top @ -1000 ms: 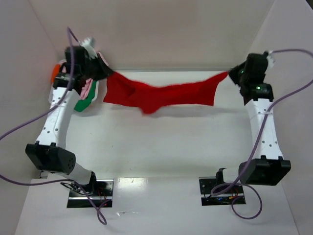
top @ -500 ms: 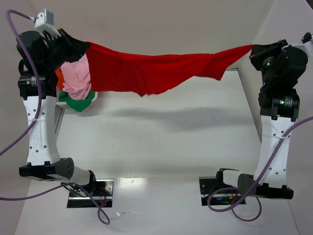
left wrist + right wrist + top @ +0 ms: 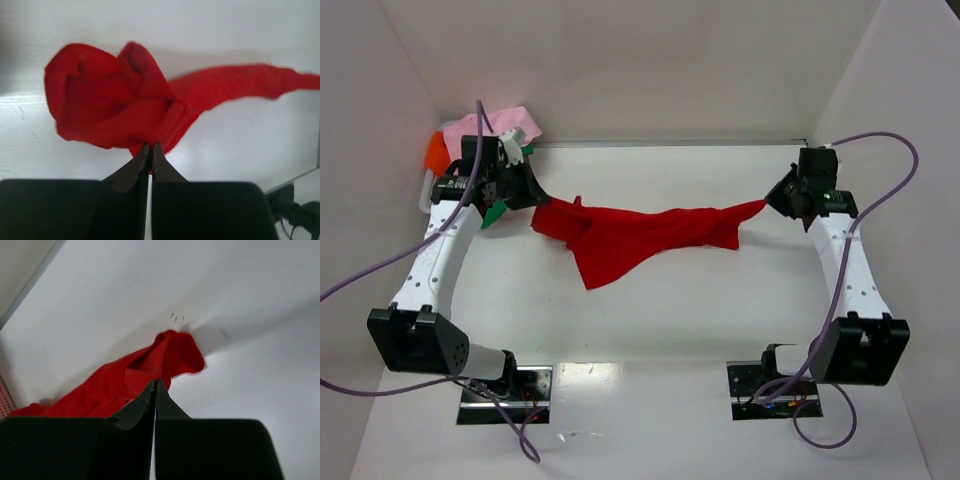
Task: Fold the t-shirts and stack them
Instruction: Flatten out the tshirt
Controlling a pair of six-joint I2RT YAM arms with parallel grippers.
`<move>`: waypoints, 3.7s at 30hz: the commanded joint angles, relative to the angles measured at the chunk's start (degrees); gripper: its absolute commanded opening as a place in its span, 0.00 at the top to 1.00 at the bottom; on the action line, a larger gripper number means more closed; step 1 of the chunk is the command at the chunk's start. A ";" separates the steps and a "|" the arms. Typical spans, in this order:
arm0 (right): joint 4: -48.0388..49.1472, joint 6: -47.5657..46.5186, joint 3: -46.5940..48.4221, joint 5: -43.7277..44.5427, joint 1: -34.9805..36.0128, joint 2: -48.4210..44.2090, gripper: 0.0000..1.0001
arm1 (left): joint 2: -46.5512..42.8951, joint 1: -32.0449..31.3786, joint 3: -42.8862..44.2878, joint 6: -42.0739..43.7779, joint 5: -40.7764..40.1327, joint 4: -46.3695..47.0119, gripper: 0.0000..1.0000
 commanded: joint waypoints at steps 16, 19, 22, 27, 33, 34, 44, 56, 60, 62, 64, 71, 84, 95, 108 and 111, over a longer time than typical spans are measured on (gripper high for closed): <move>-8.53 -5.07 3.68 2.94 5.01 -9.62 1.00 | -5.33 -10.80 9.38 3.65 -7.06 -12.27 1.00; -11.62 -6.48 23.51 4.43 5.01 -8.32 1.00 | -6.40 -10.80 26.94 3.65 -10.75 -14.38 1.00; -10.59 -7.27 38.24 6.36 4.32 -3.49 1.00 | -3.33 -10.80 45.79 3.12 -17.07 -12.03 1.00; -8.73 -7.27 35.33 4.01 2.47 7.67 1.00 | 6.51 -10.09 40.04 2.78 -20.82 -10.70 1.00; -4.30 -6.38 12.37 0.91 2.47 -2.15 1.00 | -2.53 -9.57 14.01 0.56 -14.98 -4.18 1.00; -5.99 -6.92 12.37 0.92 2.47 -2.86 1.00 | -2.53 -9.57 14.00 1.35 -15.59 -6.02 1.00; -11.20 -8.85 40.47 4.07 2.47 -0.96 1.00 | -7.38 -9.57 36.22 3.03 -21.28 -10.09 1.00; -7.75 -9.55 14.39 0.48 2.47 0.49 1.00 | -8.04 -9.57 12.69 2.94 -12.96 -8.83 1.00; -10.40 -10.08 17.62 4.06 2.47 -5.23 1.00 | -10.96 -9.57 11.54 4.00 -17.07 -13.42 1.00; -10.40 -10.08 16.42 4.08 2.47 -3.84 1.00 | -10.97 -9.57 5.69 4.00 -17.27 -12.90 1.00; -11.71 -10.08 12.47 0.14 3.16 -1.64 1.00 | -9.39 -10.61 2.41 4.00 -14.99 -12.90 1.00; -8.11 -6.74 -3.70 2.51 11.96 -4.36 1.00 | -11.58 -11.15 -9.63 2.42 -15.16 -11.23 1.00; -20.95 -9.91 64.31 7.50 14.24 3.62 1.00 | -5.71 -12.82 51.85 5.40 -22.61 -17.74 1.00; -7.25 -9.03 26.73 2.94 9.67 4.28 1.00 | -1.00 -12.82 18.04 5.05 -19.56 -10.27 1.00; -11.19 -10.17 10.28 2.68 9.67 -4.88 1.00 | -9.82 -12.82 0.49 3.91 -10.78 -13.33 1.00; -11.19 -10.17 6.40 2.15 9.67 -7.60 1.00 | -11.13 -12.82 -3.48 3.29 -7.42 -12.81 1.00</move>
